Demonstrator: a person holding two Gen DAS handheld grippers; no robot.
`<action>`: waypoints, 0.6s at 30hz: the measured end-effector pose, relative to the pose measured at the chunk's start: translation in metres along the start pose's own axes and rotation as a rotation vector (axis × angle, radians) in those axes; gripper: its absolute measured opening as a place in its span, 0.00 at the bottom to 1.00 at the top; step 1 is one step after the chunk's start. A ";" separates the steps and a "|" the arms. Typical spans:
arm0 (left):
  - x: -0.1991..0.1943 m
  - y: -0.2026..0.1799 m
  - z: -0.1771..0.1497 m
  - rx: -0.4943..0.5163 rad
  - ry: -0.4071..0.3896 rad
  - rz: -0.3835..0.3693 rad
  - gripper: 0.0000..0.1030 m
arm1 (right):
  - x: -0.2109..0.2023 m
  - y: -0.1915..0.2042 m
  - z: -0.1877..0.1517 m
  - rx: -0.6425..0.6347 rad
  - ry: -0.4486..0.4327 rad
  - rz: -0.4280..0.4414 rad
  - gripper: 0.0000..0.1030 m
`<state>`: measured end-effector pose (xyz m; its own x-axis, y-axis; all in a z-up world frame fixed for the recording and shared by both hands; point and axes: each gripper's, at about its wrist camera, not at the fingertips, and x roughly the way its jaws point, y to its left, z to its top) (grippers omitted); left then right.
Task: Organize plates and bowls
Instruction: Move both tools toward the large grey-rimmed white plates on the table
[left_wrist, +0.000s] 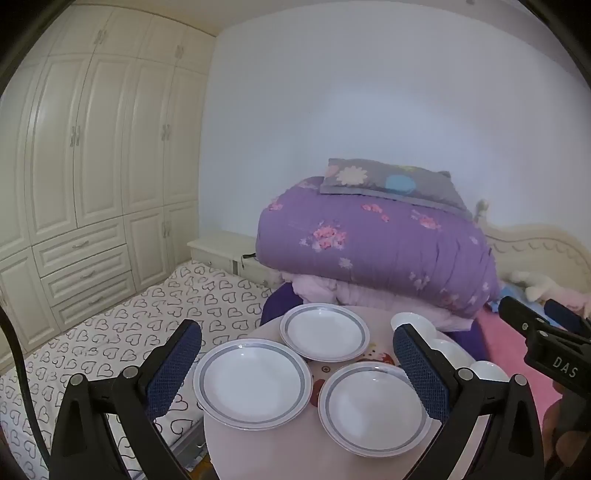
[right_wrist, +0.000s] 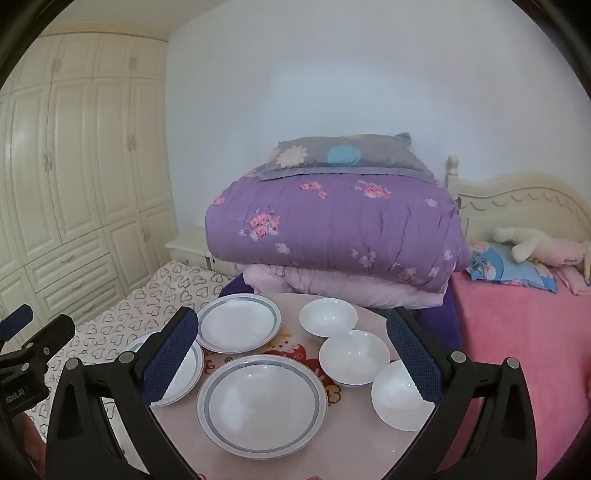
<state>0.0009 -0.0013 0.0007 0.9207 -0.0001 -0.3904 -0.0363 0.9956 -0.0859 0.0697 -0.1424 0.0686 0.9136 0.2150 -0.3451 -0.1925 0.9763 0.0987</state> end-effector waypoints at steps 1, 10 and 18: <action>0.002 0.000 0.003 0.000 0.007 -0.001 0.99 | 0.000 -0.001 0.001 0.003 0.000 0.001 1.00; 0.033 -0.004 0.003 0.004 0.019 -0.013 0.99 | 0.003 -0.015 0.004 0.038 0.006 -0.008 1.00; 0.013 0.001 0.004 -0.003 0.008 -0.037 0.99 | 0.013 -0.021 0.005 0.047 0.031 -0.013 1.00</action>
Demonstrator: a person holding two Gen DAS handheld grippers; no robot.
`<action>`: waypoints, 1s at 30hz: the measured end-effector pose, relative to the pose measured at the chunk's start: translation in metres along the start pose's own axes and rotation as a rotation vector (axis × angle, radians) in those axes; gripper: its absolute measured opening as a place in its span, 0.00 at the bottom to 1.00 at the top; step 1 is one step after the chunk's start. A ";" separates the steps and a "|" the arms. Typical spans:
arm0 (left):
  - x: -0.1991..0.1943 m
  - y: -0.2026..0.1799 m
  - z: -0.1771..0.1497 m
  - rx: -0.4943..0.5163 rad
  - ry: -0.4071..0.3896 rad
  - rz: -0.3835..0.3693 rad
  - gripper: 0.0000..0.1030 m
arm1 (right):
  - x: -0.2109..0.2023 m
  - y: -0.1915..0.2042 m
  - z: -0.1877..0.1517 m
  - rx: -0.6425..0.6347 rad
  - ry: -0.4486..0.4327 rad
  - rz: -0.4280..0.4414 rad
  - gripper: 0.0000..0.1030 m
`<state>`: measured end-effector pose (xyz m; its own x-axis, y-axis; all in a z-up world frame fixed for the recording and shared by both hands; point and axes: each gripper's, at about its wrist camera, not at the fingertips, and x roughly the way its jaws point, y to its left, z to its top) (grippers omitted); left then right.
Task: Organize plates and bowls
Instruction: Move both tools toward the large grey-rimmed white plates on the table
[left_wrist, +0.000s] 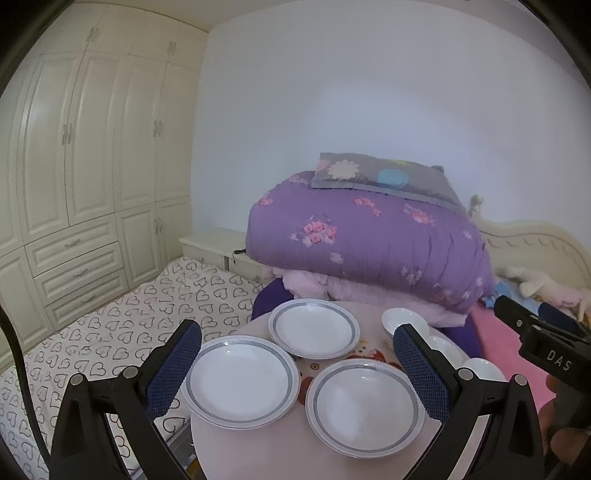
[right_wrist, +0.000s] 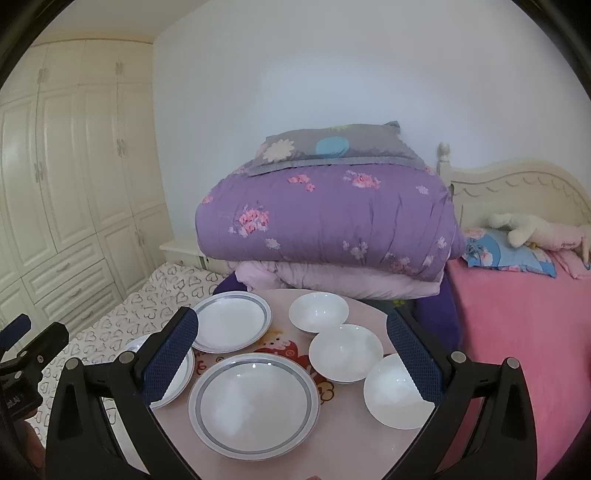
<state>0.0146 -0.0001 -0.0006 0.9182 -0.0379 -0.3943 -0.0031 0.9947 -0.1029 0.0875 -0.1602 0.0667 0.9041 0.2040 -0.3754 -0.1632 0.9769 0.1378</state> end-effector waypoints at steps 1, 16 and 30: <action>-0.002 0.002 -0.003 -0.008 -0.001 -0.003 0.99 | 0.000 0.000 -0.001 -0.002 0.000 0.000 1.00; 0.038 0.021 -0.024 -0.077 0.126 -0.058 0.99 | 0.040 -0.017 -0.024 0.032 0.124 0.027 1.00; 0.129 0.041 -0.047 -0.108 0.445 -0.060 0.99 | 0.116 -0.027 -0.093 0.019 0.421 0.139 0.99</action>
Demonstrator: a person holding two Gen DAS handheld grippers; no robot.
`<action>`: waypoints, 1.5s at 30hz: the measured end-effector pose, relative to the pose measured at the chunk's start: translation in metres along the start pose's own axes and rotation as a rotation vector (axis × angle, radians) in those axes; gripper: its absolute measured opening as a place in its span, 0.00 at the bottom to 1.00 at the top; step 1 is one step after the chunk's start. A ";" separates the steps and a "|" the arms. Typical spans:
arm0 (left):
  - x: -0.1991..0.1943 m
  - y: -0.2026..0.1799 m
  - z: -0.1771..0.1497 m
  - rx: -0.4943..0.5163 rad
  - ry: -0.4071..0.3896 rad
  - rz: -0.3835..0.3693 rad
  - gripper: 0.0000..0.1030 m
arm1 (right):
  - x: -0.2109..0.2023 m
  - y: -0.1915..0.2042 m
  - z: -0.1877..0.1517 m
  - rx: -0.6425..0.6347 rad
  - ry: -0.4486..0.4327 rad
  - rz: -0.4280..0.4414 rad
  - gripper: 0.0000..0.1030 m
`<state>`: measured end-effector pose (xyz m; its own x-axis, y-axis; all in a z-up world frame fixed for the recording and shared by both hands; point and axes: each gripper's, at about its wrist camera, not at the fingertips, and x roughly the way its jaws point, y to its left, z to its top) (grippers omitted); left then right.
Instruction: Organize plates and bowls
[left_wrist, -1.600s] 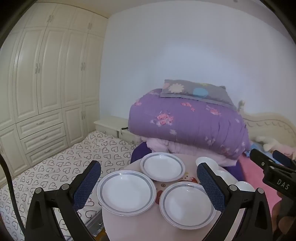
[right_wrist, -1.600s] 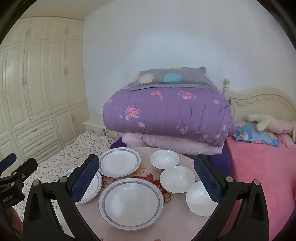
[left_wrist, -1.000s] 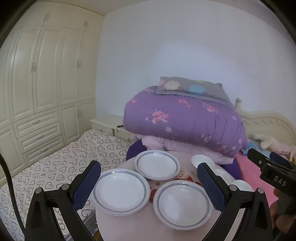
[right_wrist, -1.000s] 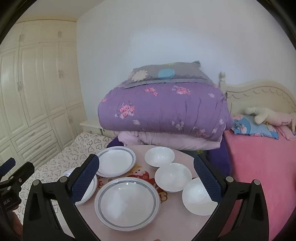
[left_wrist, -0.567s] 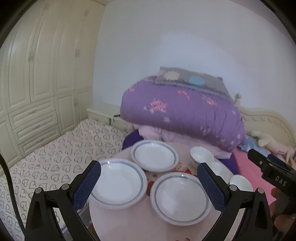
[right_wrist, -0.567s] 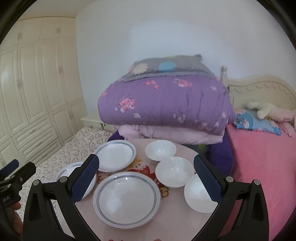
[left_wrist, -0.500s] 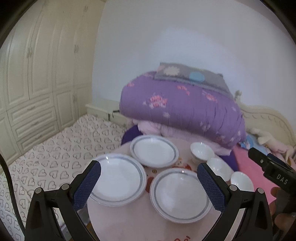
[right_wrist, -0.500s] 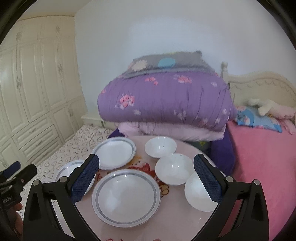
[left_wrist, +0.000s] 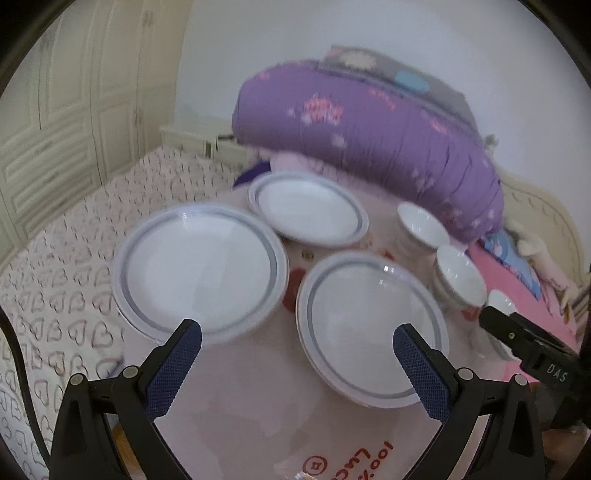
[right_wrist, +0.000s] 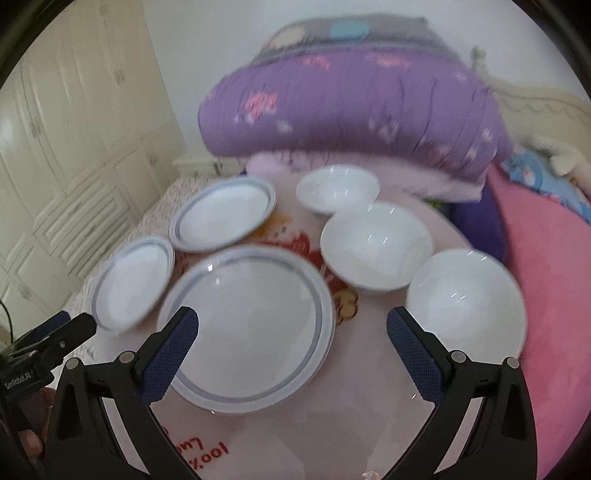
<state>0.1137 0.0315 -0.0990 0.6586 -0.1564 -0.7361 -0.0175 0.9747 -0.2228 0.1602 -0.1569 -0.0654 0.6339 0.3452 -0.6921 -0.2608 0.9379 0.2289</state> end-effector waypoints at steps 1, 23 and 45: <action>0.009 0.003 0.005 -0.004 0.024 0.005 0.99 | 0.005 -0.001 -0.002 -0.001 0.014 0.006 0.98; 0.129 0.018 0.036 -0.091 0.178 0.015 0.79 | 0.070 -0.015 0.004 0.017 0.150 0.074 0.82; 0.157 0.013 0.053 -0.277 0.239 -0.205 0.29 | 0.115 -0.041 0.011 0.153 0.225 0.106 0.49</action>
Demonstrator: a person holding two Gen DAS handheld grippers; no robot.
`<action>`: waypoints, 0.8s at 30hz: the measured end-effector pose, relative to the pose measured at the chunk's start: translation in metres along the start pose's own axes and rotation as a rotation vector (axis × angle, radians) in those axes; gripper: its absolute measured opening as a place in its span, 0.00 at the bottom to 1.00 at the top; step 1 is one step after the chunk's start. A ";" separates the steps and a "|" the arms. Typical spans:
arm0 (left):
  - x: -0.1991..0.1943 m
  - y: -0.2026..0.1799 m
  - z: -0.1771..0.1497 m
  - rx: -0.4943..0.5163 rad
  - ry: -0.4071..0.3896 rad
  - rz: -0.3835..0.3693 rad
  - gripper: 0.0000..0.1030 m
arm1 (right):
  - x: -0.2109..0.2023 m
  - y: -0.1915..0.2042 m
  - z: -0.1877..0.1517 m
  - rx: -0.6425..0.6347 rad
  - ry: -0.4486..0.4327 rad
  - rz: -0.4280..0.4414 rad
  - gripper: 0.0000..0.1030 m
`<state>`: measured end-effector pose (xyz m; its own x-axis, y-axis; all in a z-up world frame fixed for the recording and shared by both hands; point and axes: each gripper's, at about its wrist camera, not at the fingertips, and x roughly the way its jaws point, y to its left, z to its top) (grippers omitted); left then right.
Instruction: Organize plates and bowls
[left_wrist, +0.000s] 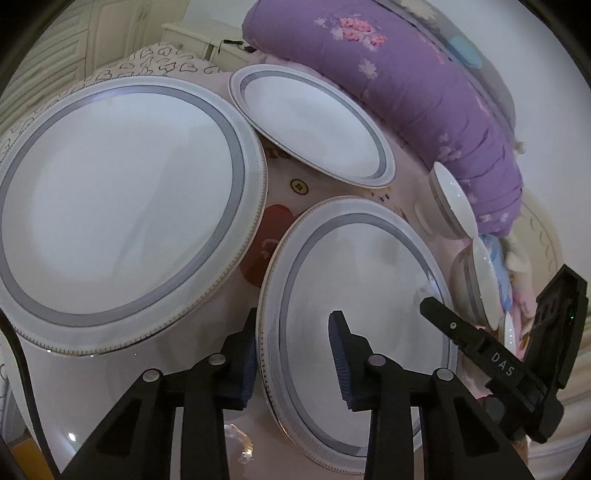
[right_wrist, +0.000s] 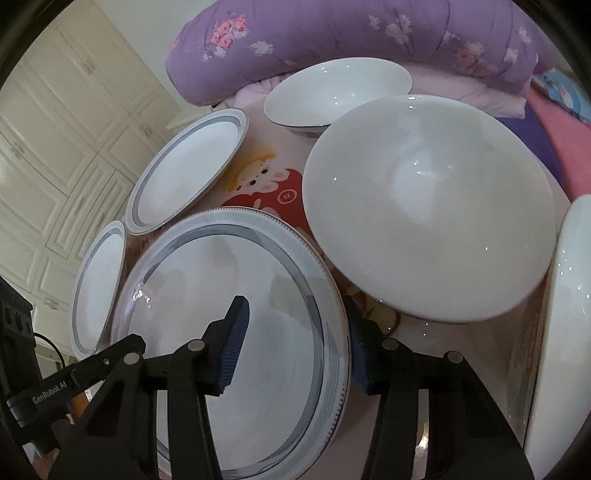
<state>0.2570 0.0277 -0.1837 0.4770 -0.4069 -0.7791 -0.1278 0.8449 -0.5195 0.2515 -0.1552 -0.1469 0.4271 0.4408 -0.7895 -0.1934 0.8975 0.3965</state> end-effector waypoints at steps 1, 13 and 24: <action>0.001 0.002 0.000 0.004 0.001 0.011 0.28 | 0.000 0.001 0.000 -0.002 0.000 0.000 0.49; -0.007 0.005 -0.008 -0.001 -0.024 0.062 0.15 | 0.000 0.003 -0.001 -0.043 -0.011 -0.048 0.37; -0.023 0.006 -0.014 -0.029 -0.037 0.059 0.13 | -0.003 0.003 -0.008 -0.037 -0.018 -0.020 0.26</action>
<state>0.2329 0.0374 -0.1743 0.4997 -0.3430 -0.7954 -0.1814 0.8564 -0.4833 0.2428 -0.1541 -0.1472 0.4465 0.4231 -0.7885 -0.2176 0.9061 0.3629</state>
